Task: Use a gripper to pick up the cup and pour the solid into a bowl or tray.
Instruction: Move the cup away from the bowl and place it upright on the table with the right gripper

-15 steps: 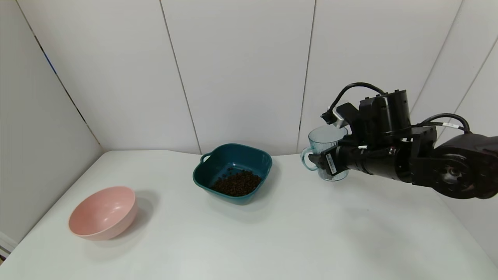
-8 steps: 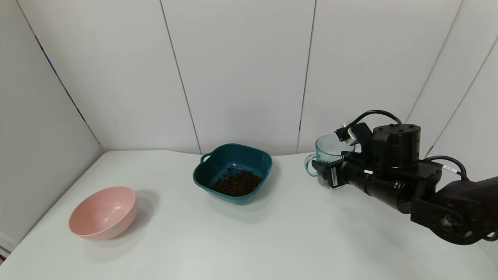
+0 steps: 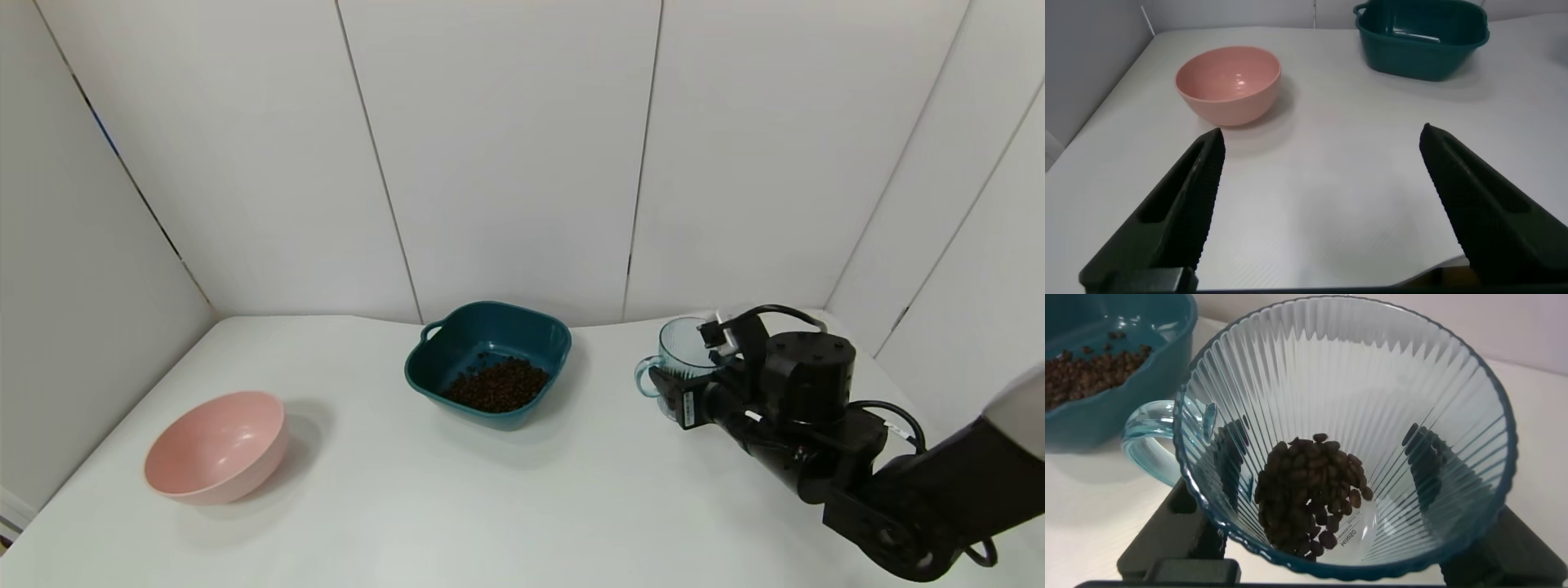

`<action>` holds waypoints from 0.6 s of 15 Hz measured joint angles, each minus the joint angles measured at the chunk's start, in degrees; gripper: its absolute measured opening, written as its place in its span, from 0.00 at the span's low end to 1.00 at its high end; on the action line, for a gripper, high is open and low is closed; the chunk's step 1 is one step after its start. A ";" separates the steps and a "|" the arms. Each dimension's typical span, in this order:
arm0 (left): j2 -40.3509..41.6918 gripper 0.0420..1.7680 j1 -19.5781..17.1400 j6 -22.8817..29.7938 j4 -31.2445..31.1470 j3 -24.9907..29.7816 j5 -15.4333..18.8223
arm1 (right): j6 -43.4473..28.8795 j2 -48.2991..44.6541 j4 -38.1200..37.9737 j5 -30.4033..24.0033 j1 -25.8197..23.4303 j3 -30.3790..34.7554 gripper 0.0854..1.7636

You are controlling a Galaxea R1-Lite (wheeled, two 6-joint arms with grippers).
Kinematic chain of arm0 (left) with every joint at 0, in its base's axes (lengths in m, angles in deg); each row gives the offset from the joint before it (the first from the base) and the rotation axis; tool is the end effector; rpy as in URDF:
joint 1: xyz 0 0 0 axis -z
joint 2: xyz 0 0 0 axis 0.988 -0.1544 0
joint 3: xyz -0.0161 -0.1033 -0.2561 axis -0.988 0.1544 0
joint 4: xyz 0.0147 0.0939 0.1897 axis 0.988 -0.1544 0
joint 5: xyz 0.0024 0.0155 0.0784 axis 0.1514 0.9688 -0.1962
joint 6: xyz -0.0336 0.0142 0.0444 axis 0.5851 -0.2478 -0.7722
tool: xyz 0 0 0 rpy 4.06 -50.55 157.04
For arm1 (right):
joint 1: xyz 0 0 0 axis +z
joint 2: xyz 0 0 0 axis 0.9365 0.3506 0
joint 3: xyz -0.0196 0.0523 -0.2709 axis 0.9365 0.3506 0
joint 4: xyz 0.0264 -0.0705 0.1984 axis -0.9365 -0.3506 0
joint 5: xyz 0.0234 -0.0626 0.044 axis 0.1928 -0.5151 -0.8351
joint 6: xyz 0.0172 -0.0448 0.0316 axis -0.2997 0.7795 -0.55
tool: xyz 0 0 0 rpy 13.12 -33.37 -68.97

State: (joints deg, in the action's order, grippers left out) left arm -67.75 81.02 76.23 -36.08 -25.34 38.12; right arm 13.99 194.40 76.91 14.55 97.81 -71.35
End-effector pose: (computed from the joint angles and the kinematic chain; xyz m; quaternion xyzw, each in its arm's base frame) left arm 0.0589 -0.0001 0.0763 -0.0014 -0.0017 0.0002 1.0000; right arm 0.3403 0.1675 0.0472 -0.0454 0.1030 0.1234 0.9859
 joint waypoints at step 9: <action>0.00 0.97 0.05 0.00 0.02 0.00 -0.02 | -1.67 8.33 10.29 1.72 -0.22 1.37 0.77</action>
State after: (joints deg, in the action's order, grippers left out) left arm -67.75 81.07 76.23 -36.05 -25.34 38.10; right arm 12.32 202.73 87.20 16.27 97.59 -69.98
